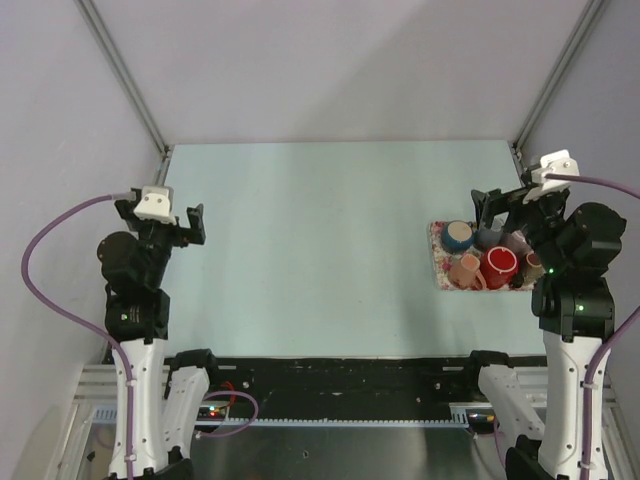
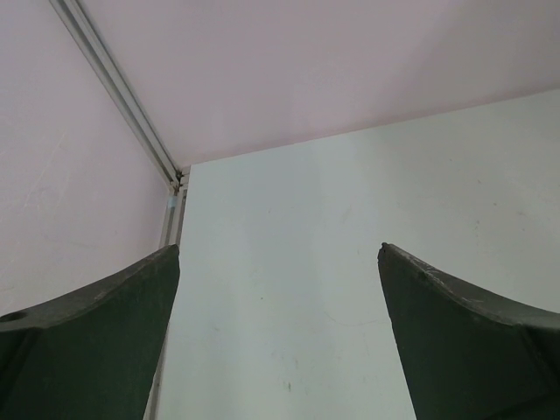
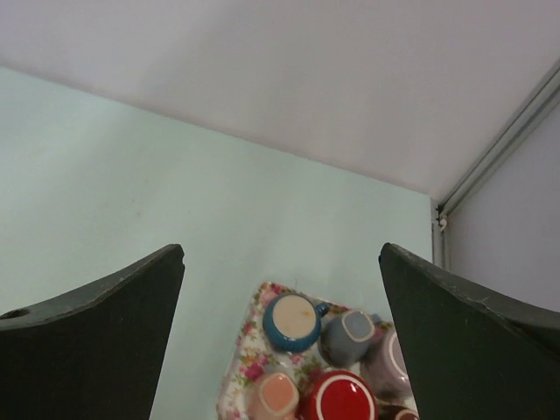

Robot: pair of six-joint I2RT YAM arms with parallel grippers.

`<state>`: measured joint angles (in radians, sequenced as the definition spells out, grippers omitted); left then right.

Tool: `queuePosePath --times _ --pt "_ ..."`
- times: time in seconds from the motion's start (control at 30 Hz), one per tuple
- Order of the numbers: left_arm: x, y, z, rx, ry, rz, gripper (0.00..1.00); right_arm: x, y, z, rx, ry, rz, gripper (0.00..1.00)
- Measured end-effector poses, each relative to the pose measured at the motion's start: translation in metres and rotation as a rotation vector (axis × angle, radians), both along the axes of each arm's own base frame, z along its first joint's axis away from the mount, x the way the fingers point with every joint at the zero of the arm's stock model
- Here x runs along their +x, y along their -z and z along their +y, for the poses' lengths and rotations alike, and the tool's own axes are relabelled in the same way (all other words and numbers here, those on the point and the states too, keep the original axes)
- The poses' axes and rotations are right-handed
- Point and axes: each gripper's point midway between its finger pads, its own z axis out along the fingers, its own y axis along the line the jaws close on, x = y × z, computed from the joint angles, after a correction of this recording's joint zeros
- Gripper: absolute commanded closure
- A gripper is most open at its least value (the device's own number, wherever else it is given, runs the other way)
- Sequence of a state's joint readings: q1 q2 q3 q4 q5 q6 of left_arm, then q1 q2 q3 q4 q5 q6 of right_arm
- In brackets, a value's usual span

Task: Turn the mug right side up
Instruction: Turn over the cup on the tray.

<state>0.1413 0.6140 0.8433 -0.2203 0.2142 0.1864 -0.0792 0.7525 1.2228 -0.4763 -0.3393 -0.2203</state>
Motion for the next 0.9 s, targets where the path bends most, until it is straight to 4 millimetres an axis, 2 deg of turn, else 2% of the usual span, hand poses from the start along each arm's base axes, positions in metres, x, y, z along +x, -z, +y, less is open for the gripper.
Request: queuePosePath --times 0.07,0.2,0.43,0.6,0.9 --pt "0.0 0.002 0.0 0.012 0.003 0.005 0.02 0.0 0.008 0.0 -0.027 -0.007 0.02 0.0" --pt "-0.001 0.006 0.0 0.03 0.008 0.014 0.02 -0.004 0.039 -0.002 -0.107 -0.018 0.101 0.05" --pt "-0.003 0.041 -0.01 0.016 0.061 0.088 0.02 -0.015 0.1 -0.009 -0.221 -0.031 0.263 0.07" --pt "-0.004 0.054 -0.018 0.007 0.111 0.123 0.02 -0.018 0.142 -0.015 -0.273 -0.044 0.362 0.08" --pt "-0.005 0.063 -0.031 -0.003 0.186 0.145 0.01 -0.007 0.204 -0.031 -0.262 -0.098 0.584 0.11"
